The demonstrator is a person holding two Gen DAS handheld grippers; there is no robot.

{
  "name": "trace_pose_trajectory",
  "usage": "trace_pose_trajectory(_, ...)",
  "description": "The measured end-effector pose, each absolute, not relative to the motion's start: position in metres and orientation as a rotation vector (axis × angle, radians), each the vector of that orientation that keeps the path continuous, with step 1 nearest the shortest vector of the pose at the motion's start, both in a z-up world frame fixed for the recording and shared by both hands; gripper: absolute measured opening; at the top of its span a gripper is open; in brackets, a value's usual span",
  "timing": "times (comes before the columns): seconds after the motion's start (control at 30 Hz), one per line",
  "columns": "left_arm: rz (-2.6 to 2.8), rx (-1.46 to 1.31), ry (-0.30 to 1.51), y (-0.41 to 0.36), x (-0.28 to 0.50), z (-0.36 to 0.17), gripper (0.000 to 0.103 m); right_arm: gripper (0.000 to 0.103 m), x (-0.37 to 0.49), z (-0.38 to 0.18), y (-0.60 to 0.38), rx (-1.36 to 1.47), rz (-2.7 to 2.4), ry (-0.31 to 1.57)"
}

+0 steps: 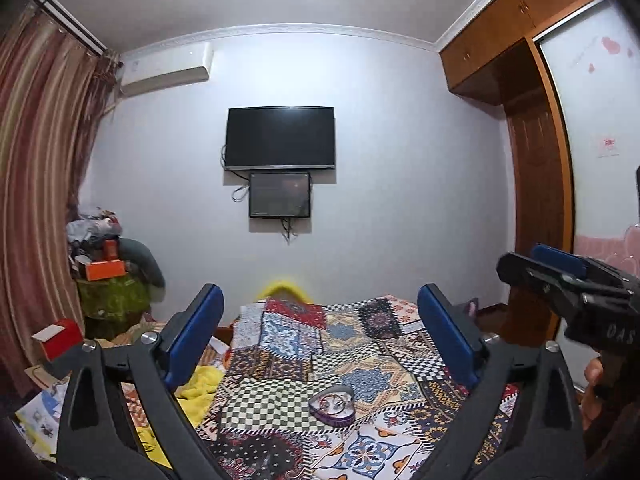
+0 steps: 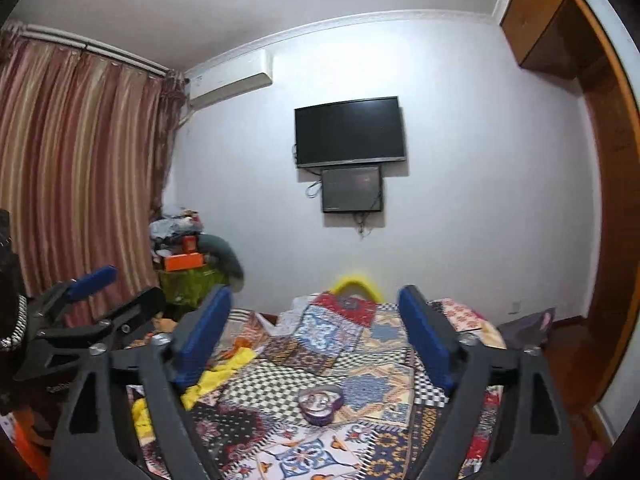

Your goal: Organize jewelry

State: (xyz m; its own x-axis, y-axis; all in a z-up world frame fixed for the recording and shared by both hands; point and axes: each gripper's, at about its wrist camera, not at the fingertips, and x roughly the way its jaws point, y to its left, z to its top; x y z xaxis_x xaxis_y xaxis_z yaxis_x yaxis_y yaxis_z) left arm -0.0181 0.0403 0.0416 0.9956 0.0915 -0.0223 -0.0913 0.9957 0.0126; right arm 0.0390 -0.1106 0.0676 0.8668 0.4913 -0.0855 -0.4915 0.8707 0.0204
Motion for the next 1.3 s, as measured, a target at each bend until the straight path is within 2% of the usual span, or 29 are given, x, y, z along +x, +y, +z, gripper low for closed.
trace_pose_trajectory(0.07, 0.106, 0.013, 0.026, 0.040, -0.019, 0.038, 0.099, 0.098, 0.034, 0.066, -0.107, -0.025, 0.484, 0.075)
trace_pose_trajectory(0.13, 0.118, 0.009, 0.031, 0.040, -0.018, 0.035, 0.100, 0.102, 0.032, 0.065, -0.102, -0.041, 0.456, 0.063)
trace_pose_trajectory(1.3, 0.097, -0.031, 0.079, 0.039, -0.013, 0.023, 0.100, 0.102, 0.014, 0.060, -0.123, -0.033, 0.445, 0.113)
